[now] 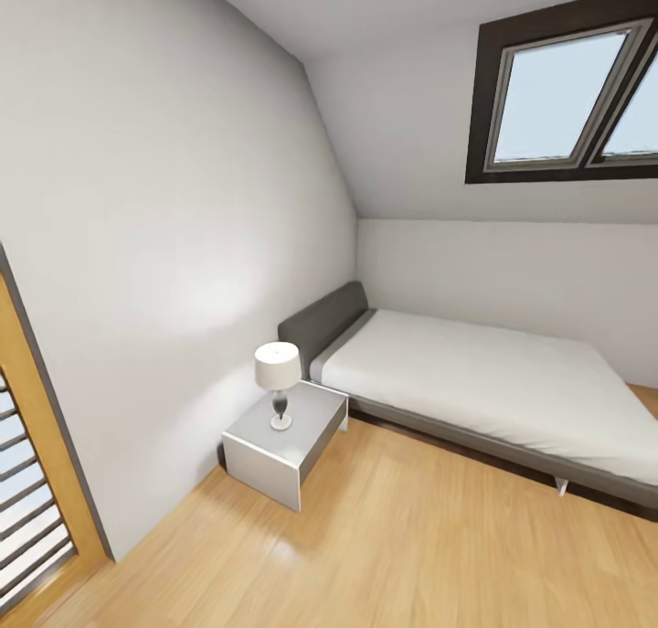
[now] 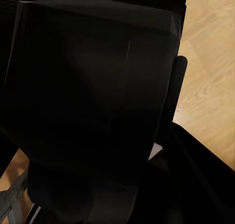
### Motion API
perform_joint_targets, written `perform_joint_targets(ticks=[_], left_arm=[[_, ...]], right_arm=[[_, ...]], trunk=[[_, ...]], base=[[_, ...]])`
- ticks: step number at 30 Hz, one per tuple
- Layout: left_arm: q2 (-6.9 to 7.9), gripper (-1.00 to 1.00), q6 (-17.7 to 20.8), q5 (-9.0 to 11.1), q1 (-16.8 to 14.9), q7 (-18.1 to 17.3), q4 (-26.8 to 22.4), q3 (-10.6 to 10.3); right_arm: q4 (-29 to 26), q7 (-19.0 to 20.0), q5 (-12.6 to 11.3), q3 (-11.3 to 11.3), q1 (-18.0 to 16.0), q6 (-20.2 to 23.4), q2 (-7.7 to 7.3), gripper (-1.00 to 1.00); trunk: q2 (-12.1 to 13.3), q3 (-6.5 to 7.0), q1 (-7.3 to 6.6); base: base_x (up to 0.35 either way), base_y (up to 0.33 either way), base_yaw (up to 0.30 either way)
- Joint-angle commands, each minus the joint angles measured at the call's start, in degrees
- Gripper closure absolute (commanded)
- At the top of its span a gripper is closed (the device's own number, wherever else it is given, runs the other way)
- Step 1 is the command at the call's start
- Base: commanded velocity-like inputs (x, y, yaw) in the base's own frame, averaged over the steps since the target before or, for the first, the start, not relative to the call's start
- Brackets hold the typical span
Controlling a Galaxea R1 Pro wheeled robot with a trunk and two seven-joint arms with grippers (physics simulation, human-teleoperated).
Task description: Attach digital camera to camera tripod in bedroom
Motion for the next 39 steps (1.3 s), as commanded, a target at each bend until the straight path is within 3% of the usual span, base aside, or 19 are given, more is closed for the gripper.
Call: perform_joint_targets(ticks=[1,35,39], left_arm=[[-0.02,1.0,-0.11,0.39,-0.04,0.09,0.0,-0.5],[0.02,1.0,-0.11,0.39,-0.04,0.09,0.0,-0.5],[-0.98,1.0,-0.08,-0.07,0.14,-0.93,-0.33,-0.64]], right_arm=[[0.19,0.16,0.44,-0.48,-0.09,-0.49,-0.03,-1.0],[0.19,0.16,0.53,-0.48,-0.09,-1.11,-0.03,-1.0],[0.11,-1.14,0.87,-0.52,0.0,-0.22,1.26,-1.0]], trunk=[[0.36,0.1,-0.22],[13.99,6.21,-7.69],[13.98,6.2,-7.68]], base=[[0.0,0.0,0.0],[0.0,0.0,0.0],[0.0,0.0,0.0]])
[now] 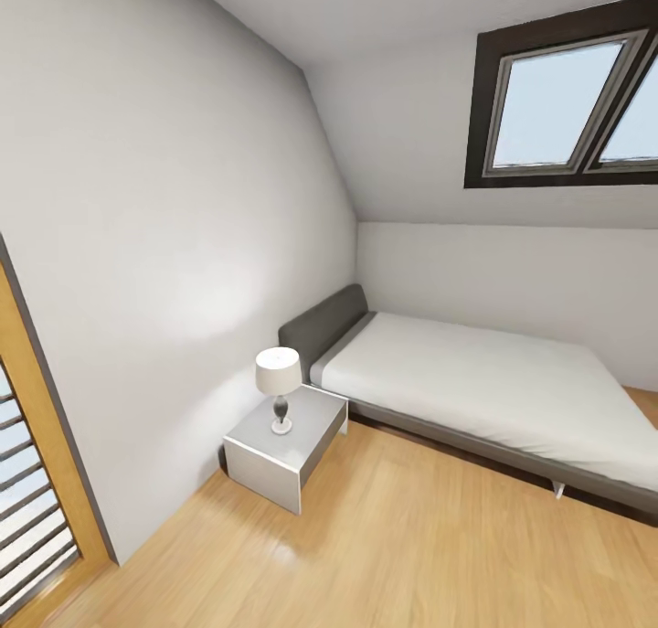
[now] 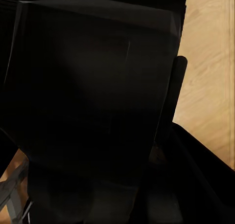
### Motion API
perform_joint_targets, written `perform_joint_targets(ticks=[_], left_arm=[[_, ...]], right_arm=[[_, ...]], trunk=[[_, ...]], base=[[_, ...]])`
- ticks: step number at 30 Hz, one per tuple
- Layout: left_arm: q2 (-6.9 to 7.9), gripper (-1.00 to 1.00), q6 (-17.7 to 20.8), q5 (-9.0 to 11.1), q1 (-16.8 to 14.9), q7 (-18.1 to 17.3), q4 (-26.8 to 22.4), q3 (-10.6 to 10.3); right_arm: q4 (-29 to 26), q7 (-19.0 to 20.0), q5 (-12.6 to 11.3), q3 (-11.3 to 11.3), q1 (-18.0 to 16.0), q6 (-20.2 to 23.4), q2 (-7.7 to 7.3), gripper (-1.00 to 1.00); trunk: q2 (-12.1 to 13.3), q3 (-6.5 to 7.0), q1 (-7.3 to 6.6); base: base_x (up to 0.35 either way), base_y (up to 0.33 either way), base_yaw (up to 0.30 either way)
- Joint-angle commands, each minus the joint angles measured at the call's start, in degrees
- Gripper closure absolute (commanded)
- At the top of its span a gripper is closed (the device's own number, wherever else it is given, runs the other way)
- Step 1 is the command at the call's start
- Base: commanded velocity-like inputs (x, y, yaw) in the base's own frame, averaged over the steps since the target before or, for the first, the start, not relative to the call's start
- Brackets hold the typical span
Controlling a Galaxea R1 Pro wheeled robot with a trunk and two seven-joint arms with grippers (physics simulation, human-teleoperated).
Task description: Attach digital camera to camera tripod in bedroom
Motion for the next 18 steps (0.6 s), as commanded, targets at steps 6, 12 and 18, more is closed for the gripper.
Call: perform_joint_targets(ticks=[6,12,18], left_arm=[[-1.01,1.0,-0.05,0.51,-0.03,-1.37,-0.14,-0.53],[-2.14,1.0,-0.1,0.52,-0.03,-2.36,-0.14,-0.52],[-2.31,1.0,-0.06,0.43,-0.03,-2.38,-0.18,-0.58]], right_arm=[[0.19,0.46,0.4,-0.48,-0.09,-0.59,0.22,-1.0],[0.19,1.19,0.41,-0.47,-0.09,-0.62,0.12,-1.0],[0.19,1.24,0.41,-0.46,-0.09,-0.62,0.1,-1.0]], trunk=[[-0.08,-0.1,0.02],[-0.08,-0.1,0.02],[-0.08,-0.1,0.02]], base=[[0.0,0.0,0.0],[0.0,-0.001,0.0],[0.042,-0.158,0.0]])
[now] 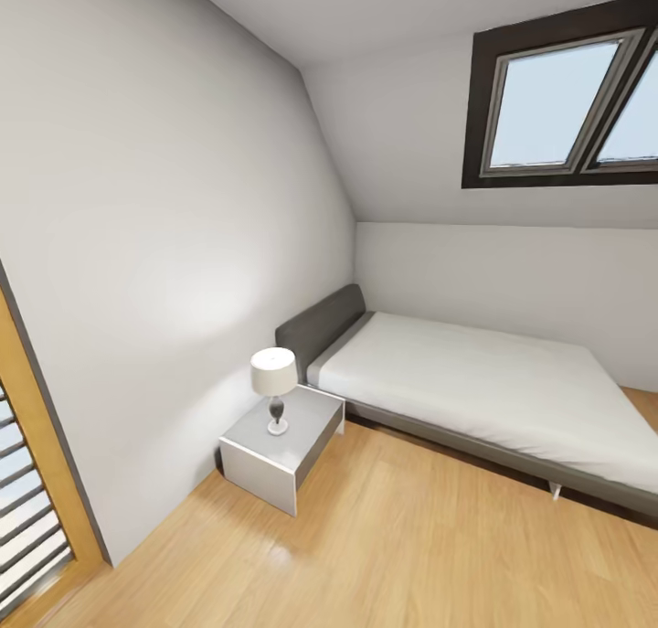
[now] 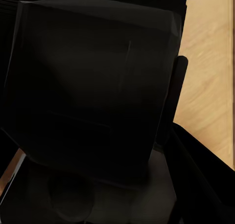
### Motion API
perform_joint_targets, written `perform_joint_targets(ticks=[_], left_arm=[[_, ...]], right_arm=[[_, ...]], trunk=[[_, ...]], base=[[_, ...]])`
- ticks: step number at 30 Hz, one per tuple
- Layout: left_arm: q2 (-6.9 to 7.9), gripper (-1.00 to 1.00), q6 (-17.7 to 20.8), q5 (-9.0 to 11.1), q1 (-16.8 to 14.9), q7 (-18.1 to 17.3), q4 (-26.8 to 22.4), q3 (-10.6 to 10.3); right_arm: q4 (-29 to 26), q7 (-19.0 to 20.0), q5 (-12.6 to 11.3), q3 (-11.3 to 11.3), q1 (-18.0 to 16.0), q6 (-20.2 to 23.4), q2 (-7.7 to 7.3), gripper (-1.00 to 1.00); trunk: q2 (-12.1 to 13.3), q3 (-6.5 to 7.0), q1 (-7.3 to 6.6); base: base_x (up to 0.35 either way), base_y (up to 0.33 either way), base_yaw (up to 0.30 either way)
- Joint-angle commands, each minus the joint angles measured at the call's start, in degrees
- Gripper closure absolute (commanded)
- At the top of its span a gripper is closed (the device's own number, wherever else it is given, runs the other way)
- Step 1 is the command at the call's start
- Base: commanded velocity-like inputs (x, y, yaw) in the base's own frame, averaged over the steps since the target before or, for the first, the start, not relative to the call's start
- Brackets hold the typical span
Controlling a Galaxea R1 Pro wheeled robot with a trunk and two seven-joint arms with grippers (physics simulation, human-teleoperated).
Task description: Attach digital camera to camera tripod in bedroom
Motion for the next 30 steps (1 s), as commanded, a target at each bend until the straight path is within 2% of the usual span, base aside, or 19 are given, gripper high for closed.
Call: perform_joint_targets(ticks=[1,17,22,30], left_arm=[[-0.02,1.0,-0.15,0.42,-0.05,0.04,0.02,-0.5],[0.19,1.0,-0.14,0.33,-0.05,0.04,0.06,-0.52],[0.21,1.0,-0.22,0.49,-0.05,0.04,0.07,-0.52],[0.28,1.0,-0.25,0.82,-0.05,0.04,0.07,-0.52]], right_arm=[[0.19,0.16,0.48,-0.49,-0.09,-0.34,-0.01,-1.0],[0.19,0.09,0.45,-0.49,-0.09,-0.67,0.06,-1.0],[0.19,0.04,0.28,-0.58,-0.09,-0.69,0.38,-1.0],[0.19,-0.27,0.14,-0.58,-0.09,-0.62,0.48,-1.0]], trunk=[[-0.08,-0.1,0.02],[-0.08,-0.1,0.02],[-0.08,-0.1,0.02],[-0.08,-0.1,0.02]], base=[[0.081,-0.265,0.0],[0.151,-0.287,0.0],[0.288,-0.089,-0.111],[0.316,-0.014,-0.257]])
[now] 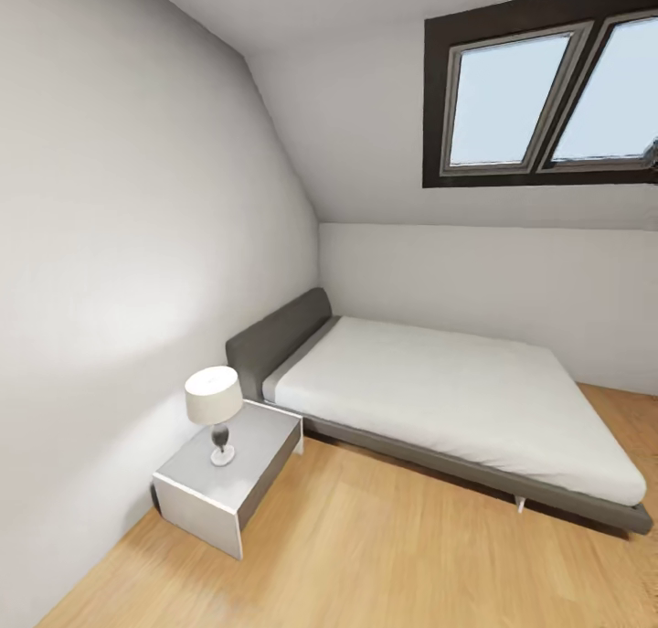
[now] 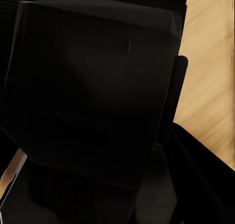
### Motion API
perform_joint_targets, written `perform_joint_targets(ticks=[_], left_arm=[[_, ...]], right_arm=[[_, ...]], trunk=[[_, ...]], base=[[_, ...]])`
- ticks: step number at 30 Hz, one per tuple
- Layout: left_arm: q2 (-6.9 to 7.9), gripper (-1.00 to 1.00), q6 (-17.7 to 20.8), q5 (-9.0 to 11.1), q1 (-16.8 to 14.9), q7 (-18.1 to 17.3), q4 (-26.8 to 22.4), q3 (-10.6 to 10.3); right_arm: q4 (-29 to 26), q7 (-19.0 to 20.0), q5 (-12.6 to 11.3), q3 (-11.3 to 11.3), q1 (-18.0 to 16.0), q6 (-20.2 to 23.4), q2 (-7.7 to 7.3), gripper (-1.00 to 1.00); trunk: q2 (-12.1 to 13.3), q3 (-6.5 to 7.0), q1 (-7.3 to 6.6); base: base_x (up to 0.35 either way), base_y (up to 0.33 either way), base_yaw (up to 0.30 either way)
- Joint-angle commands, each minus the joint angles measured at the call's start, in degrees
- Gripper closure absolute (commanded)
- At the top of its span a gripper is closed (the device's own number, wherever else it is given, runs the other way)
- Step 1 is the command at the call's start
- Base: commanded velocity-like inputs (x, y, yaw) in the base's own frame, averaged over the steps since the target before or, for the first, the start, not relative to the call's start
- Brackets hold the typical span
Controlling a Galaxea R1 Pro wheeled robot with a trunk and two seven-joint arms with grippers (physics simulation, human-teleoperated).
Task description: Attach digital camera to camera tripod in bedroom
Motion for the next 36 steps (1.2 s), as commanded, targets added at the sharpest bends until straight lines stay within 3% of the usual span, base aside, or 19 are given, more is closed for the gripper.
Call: perform_joint_targets(ticks=[1,8,36], left_arm=[[0.0,1.0,-0.18,0.46,-0.03,0.04,0.0,-0.5],[-0.06,1.0,-0.23,0.5,-0.03,0.06,0.0,-0.5],[-0.08,1.0,-0.25,0.89,-0.03,0.17,0.08,-0.22]], right_arm=[[0.19,0.13,0.44,-0.48,-0.1,-0.32,-0.02,-1.0],[0.19,0.02,0.43,-0.6,-0.1,-0.42,-0.02,-1.0],[0.19,-0.11,0.47,-0.94,-0.1,-0.22,-0.01,-1.0]], trunk=[[-0.07,-0.1,0.05],[-0.07,-0.1,0.05],[-0.07,-0.1,0.05]], base=[[0.321,-0.002,-0.283],[0.213,-0.001,-0.286],[0.037,0.0,-0.288]])
